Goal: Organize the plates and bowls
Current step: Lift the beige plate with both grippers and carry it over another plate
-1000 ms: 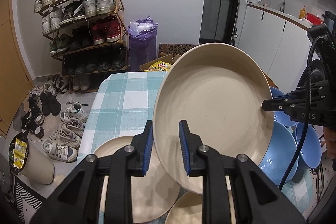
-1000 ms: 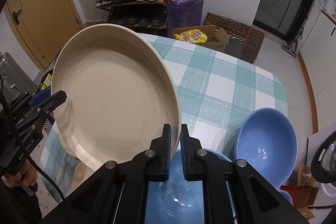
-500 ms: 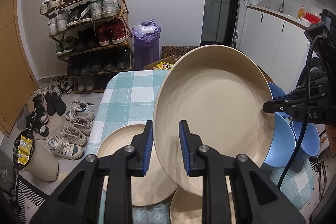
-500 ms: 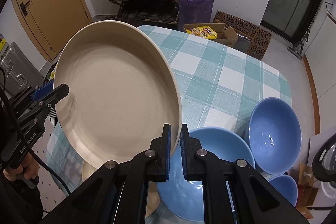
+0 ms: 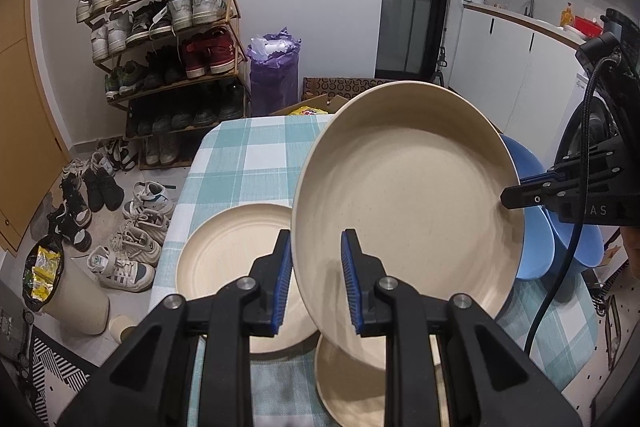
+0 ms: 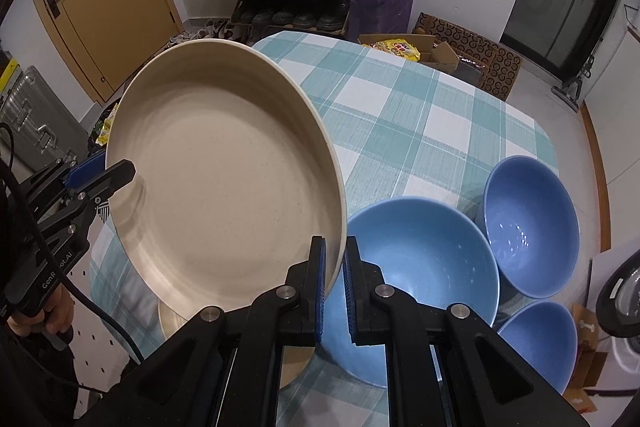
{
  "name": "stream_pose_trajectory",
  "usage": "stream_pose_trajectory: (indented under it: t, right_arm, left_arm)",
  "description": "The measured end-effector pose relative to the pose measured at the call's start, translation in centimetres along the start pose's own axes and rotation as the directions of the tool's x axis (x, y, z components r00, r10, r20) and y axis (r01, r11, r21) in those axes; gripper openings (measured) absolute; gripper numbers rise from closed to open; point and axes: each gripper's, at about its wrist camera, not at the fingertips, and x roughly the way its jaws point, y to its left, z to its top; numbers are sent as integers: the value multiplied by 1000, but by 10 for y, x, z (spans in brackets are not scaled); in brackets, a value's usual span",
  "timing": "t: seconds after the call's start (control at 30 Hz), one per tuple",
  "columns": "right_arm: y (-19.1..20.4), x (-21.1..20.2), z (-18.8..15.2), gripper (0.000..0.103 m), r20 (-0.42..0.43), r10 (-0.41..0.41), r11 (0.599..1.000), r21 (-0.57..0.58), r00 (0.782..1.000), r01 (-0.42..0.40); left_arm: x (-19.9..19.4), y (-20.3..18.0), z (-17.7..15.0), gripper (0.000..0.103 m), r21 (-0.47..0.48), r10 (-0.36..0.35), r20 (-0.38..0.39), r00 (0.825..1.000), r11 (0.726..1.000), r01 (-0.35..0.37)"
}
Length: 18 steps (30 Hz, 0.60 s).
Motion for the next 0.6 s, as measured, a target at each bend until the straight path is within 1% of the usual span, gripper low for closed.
stream_pose_trajectory:
  t: [0.43, 0.6]
  right_arm:
    - [14, 6, -30, 9, -16, -4, 1000, -17, 1000, 4]
    - [20, 13, -41, 9, -23, 1, 1000, -25, 1000, -2]
  left_arm:
    - [-9, -3, -24, 22, 10, 2, -9, 1000, 1000, -2]
    - [-9, -2, -33, 22, 4, 9, -23, 1000, 1000, -9]
